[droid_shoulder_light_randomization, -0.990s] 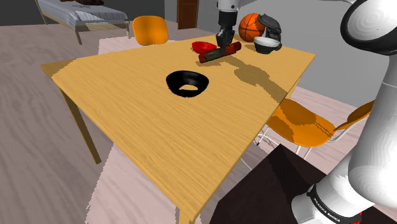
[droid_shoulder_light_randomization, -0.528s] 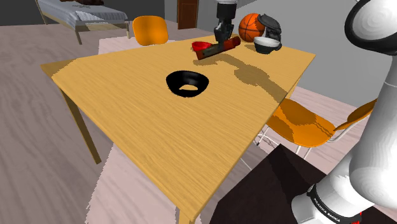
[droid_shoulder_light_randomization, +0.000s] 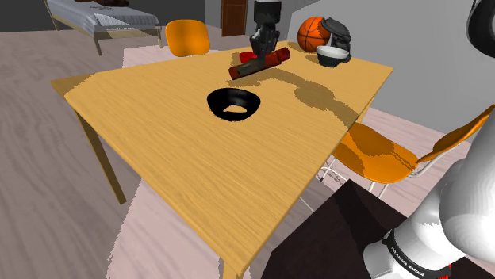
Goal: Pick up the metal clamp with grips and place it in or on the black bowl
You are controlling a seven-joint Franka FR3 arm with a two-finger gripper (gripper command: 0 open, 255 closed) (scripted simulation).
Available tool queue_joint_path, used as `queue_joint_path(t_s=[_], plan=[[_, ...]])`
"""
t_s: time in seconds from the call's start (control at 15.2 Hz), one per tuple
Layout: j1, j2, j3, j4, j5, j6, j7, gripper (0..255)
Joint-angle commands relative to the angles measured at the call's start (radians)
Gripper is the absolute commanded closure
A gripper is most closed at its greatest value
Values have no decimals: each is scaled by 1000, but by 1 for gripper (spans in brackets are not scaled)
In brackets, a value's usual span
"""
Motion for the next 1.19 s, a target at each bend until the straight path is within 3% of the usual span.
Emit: queue_joint_path(t_s=[0.0,0.66,1.12], plan=[[28,-11,19,-10,0,-3,47,255],[155,-19,110,-10,0,-25,265,255],[153,-40,109,-133,2,77,268,255]])
